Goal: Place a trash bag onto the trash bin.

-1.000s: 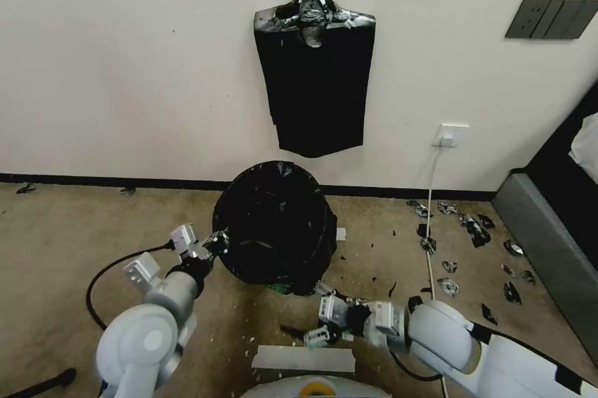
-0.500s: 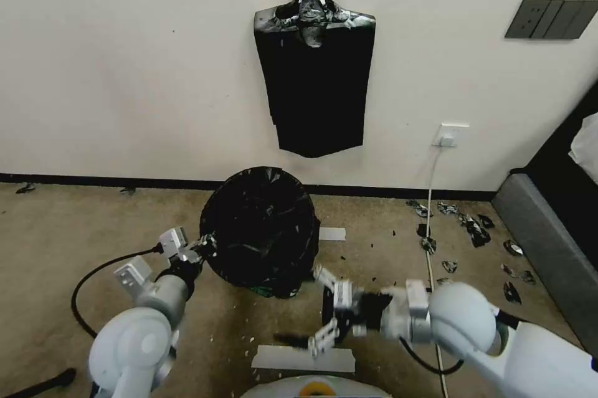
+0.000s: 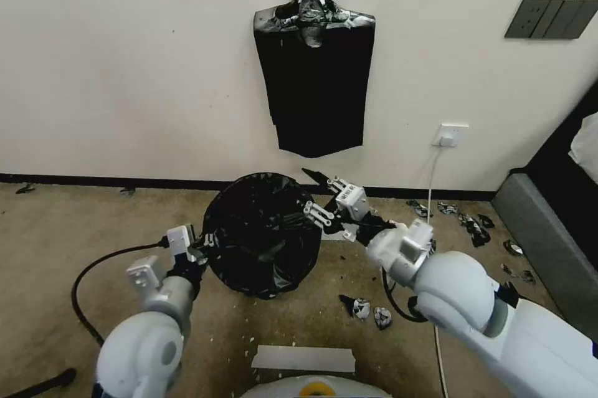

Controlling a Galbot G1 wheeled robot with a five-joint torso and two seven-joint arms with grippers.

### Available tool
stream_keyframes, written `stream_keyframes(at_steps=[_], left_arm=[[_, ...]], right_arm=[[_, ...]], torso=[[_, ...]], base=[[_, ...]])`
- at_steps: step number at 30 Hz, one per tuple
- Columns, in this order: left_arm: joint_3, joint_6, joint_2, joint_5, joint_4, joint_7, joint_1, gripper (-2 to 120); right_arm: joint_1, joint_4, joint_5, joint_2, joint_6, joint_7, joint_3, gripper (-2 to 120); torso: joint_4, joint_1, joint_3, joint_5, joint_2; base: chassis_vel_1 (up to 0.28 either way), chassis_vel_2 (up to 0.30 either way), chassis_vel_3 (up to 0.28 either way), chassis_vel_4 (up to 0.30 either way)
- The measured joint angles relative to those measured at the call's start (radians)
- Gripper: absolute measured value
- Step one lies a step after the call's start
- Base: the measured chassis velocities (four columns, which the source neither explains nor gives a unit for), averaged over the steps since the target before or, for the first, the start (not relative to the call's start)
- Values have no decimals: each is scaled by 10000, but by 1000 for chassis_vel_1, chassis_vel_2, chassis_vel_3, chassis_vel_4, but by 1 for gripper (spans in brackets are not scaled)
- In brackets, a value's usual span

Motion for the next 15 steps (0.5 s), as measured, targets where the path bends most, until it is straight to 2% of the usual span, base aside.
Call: stream_keyframes(at_steps=[1,3,4,6,7,8,13,15], left_arm=[[0,0,0,0,0,0,0,3],[97,-152,-52,540,-2,155,61,3],[97,-152,-52,540,-2,155,61,3],[153,-251,-133,1006,-18,267,119,3],[153,-251,-133,1006,-18,267,119,3],[186,-339,-186,1325,-29,350,161,3],[284,-516,-276,2170,-30,524,238,3],[306,-543,-280,2319,-39,552,257,3]], right_arm=[[0,0,0,0,0,0,0,25],[624,65,-120,19,-938,23,-568,15],[624,65,-120,19,-938,23,-568,15],[1255,-25,-126,91,-1720,3,-1218,5],[1255,-25,-126,91,-1720,3,-1218,5],[1677,-154,-125,219,-2198,-36,-1725,0],[2678,-802,-110,957,-3284,40,-3078,0],[2877,-1010,-106,1139,-3409,71,-3332,0]], torso=[[0,0,0,0,0],[0,0,0,0,0],[0,0,0,0,0],[1,0,0,-1,0],[1,0,0,-1,0],[0,0,0,0,0],[1,0,0,-1,0],[1,0,1,-1,0]], base=[[0,0,0,0],[0,0,0,0],[0,0,0,0],[0,0,0,0],[0,0,0,0],[0,0,0,0],[0,0,0,0],[0,0,0,0]])
